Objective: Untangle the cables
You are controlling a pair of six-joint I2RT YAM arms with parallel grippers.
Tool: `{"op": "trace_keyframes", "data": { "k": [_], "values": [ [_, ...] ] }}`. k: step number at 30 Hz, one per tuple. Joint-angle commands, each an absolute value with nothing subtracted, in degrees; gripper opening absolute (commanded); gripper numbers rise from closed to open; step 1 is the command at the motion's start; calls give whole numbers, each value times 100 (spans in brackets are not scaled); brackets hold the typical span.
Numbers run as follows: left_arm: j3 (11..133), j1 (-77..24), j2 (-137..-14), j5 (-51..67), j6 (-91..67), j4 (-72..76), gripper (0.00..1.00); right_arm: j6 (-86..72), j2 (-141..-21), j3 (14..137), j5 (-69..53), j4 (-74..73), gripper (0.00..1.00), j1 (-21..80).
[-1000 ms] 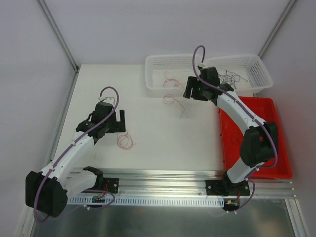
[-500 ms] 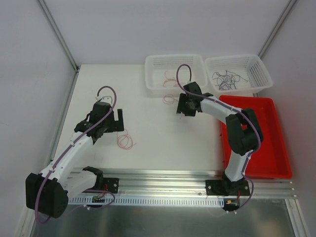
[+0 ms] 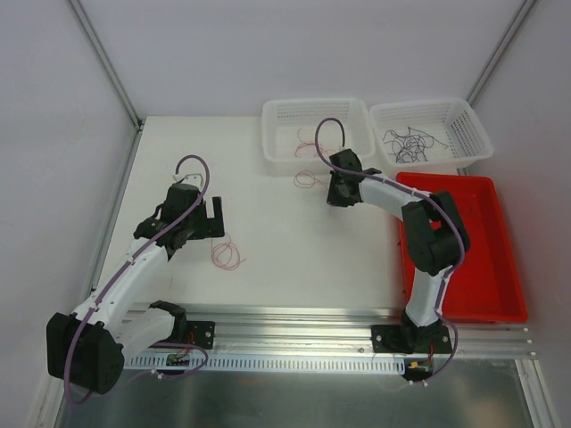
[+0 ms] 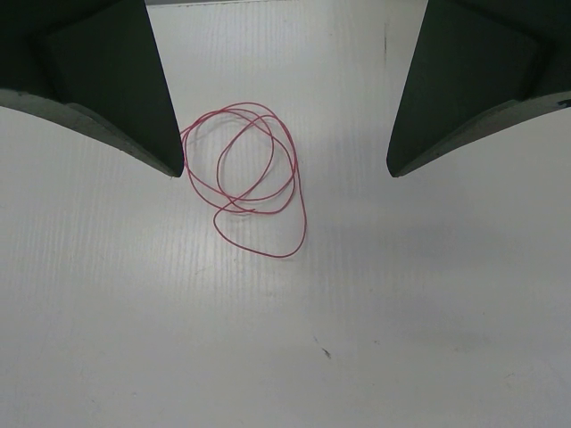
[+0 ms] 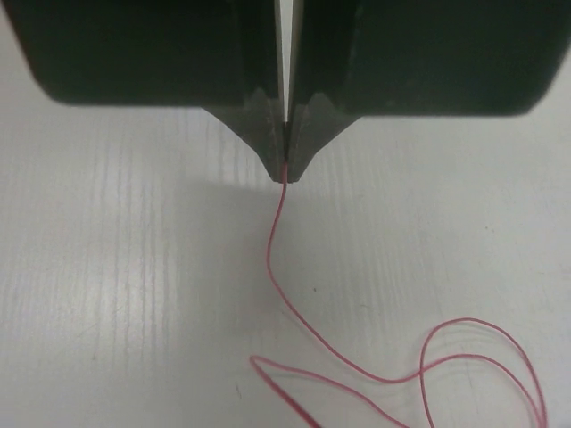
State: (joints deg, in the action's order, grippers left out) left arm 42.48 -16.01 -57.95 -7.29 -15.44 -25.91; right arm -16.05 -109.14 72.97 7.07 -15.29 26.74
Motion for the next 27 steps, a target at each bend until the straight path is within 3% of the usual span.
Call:
{"op": "trace_keyframes", "data": {
  "k": [1,10,17,27],
  "values": [
    [4333,-1521,-5792,-642,-1529,-2505,99,-1092,-10118,7864,1045,-1634,1,2690],
    [4351,-1485,-5880,-624,-1556,-2514,99,377,-9720,9859,1397,-1662,1,2593],
    [4342,-1477,-5950,-712,-1547,-2514,99,826,-9905,10959,1415,-512,1,2444],
    [4342,-1477,-6135,-721,-1521,-2514,99,976,-11258,11865,1398,-421,5,2127]
  ]
}}
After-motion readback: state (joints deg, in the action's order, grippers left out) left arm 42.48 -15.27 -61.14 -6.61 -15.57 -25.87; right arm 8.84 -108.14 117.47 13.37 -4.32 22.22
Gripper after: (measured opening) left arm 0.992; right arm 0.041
